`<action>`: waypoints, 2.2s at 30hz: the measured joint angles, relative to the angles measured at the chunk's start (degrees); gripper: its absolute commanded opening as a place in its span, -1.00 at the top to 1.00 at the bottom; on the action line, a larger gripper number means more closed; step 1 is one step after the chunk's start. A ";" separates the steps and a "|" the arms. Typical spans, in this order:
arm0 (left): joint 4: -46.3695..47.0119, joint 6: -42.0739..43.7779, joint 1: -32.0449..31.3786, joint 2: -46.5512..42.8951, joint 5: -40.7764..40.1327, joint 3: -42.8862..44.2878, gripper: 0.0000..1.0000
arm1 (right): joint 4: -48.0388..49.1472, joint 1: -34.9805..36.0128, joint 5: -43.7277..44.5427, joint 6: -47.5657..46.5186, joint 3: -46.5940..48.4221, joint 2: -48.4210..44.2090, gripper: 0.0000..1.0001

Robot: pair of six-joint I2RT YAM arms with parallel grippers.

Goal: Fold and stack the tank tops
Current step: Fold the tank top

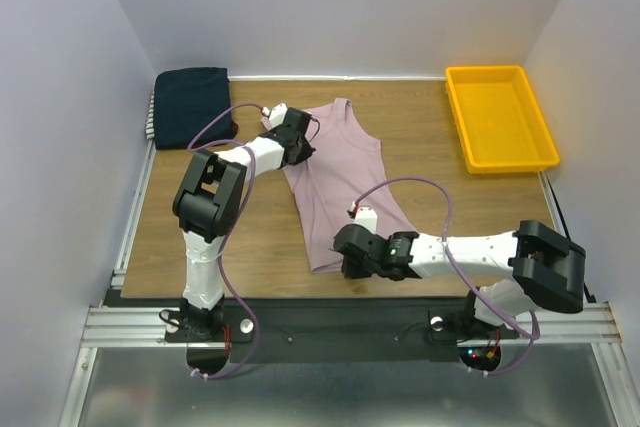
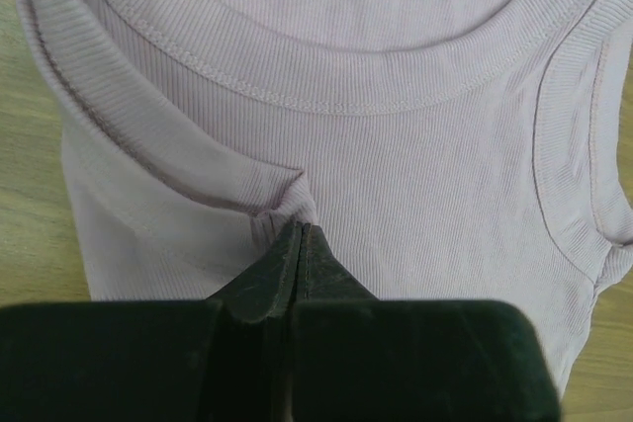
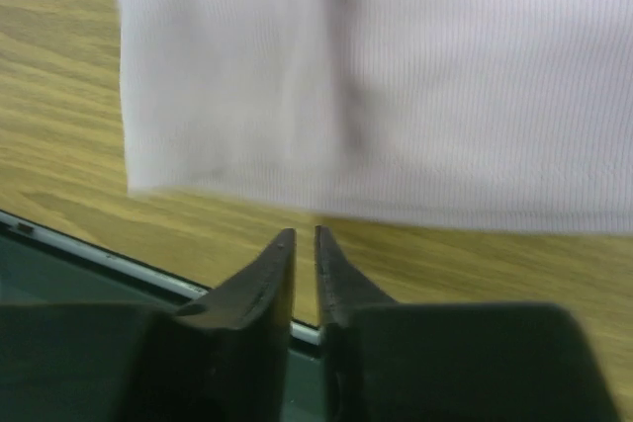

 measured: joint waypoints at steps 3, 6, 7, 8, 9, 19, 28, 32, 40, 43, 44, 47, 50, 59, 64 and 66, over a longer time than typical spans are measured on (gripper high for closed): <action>0.31 1.29 0.00 0.00 0.17 0.52 0.21 | -0.39 0.02 -0.04 0.22 -0.11 -1.20 0.20; 1.18 3.28 0.04 -0.24 0.72 0.98 0.07 | -0.48 0.02 0.00 -0.02 0.04 -3.13 0.17; 1.40 3.89 0.11 -0.55 0.98 0.98 0.04 | -0.52 0.02 0.02 -0.20 0.28 -3.54 0.17; 1.55 4.42 0.13 -0.98 1.27 0.98 0.03 | -0.70 0.02 0.07 -0.39 0.72 -3.85 0.17; 1.60 4.74 0.24 -1.60 1.53 0.98 0.03 | -0.87 0.02 0.13 -0.52 1.31 -3.96 0.17; 0.76 1.70 7.02 -13.14 1.38 -1.57 0.54 | -4.35 0.13 1.38 -5.16 13.05 0.61 0.19; 5.20 2.99 12.87 -5.60 9.46 -4.46 0.72 | -4.02 0.52 1.75 -10.71 22.95 17.42 0.34; 5.49 3.93 12.26 -1.20 12.50 -4.46 0.71 | -4.59 0.50 2.49 -10.80 22.58 19.85 0.38; 5.90 5.01 12.09 1.90 12.87 -0.52 0.72 | -4.92 1.84 2.25 -9.77 21.57 20.35 0.42; 5.38 5.14 12.09 3.87 12.41 2.21 0.72 | -4.66 2.45 1.90 -9.51 21.00 20.33 0.42; 4.90 5.25 12.09 4.37 12.24 3.06 0.72 | -4.37 2.64 1.75 -9.40 20.87 20.33 0.43; 3.34 5.84 12.04 5.29 11.41 5.05 0.72 | -3.63 3.15 0.70 -9.22 20.39 20.17 0.43; 2.16 6.27 12.04 6.12 10.93 6.67 0.72 | -2.95 3.45 -0.50 -8.98 20.31 20.17 0.43; -0.37 8.85 11.96 7.37 10.71 9.86 0.72 | -1.73 3.50 -2.80 -5.62 21.31 20.37 0.39; -1.05 10.54 11.37 8.94 11.19 12.63 0.70 | 0.50 3.65 -4.61 -2.45 25.33 23.32 0.39; -1.11 11.04 11.17 9.18 11.76 13.20 0.63 | 1.86 3.76 -5.14 -1.44 26.80 24.85 0.37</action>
